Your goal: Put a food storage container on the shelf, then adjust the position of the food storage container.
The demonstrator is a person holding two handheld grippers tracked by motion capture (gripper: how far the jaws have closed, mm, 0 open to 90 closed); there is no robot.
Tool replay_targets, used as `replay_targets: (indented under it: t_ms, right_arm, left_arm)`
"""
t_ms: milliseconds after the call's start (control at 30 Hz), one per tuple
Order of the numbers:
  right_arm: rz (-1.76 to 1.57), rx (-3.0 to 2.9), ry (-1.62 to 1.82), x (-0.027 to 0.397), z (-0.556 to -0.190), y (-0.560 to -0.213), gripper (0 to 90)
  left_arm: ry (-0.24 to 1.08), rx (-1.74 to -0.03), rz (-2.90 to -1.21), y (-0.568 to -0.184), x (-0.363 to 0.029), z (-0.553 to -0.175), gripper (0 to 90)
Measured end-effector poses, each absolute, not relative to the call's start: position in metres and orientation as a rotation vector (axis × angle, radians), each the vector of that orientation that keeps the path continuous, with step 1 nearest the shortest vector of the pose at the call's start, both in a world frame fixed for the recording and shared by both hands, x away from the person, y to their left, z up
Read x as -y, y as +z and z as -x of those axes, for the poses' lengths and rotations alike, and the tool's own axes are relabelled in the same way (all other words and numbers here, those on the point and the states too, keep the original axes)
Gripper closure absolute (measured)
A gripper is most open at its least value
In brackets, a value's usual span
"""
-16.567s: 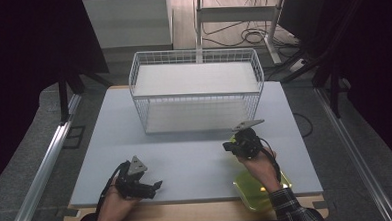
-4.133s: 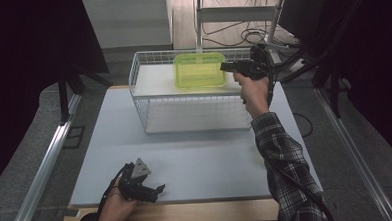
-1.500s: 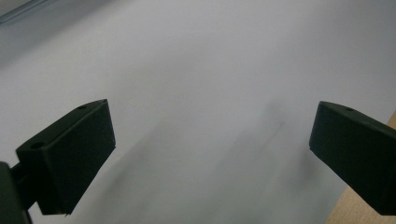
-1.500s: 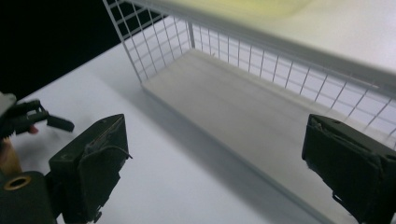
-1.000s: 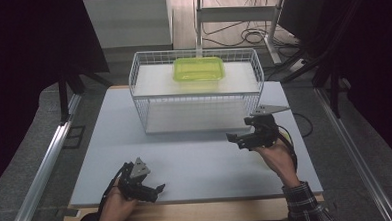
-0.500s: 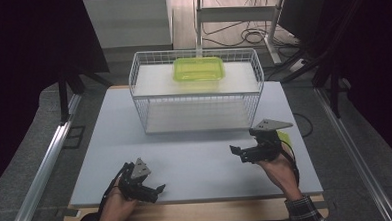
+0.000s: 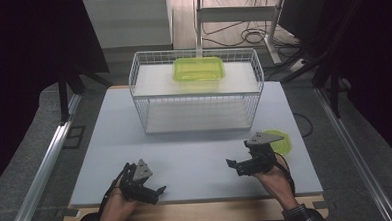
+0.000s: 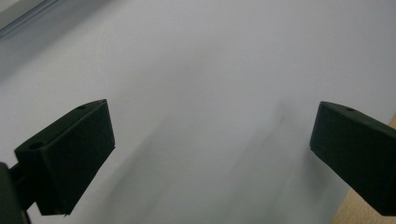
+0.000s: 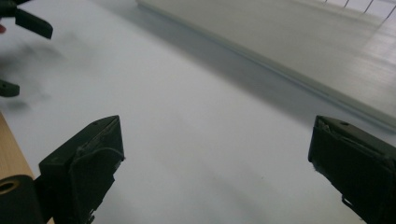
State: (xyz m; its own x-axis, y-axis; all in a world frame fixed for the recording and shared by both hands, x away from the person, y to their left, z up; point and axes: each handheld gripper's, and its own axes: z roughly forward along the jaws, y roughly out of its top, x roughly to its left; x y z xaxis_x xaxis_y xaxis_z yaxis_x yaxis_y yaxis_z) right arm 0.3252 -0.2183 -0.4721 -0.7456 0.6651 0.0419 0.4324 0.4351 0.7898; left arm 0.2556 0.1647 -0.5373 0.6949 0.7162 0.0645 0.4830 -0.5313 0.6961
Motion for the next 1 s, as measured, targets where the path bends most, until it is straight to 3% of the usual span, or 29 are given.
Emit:
replay_targets:
  t_ms: [400,533,1000]
  right_arm:
    - [-1.089,-2.353,1.183,0.231,-0.334,-0.471,1.5]
    - [-1.137,-2.319,1.180,0.244,-0.338,-0.463,6.9]
    - [-1.267,-2.207,1.136,0.309,-0.350,-0.449,70.4]
  left_arm:
    - [0.459,-0.910,-2.242,-0.537,-0.165,-0.256,0.0]
    - [0.461,-0.912,-2.244,-0.537,-0.165,-0.256,0.0]
    - [0.459,-0.909,-2.248,-0.537,-0.164,-0.256,0.0]
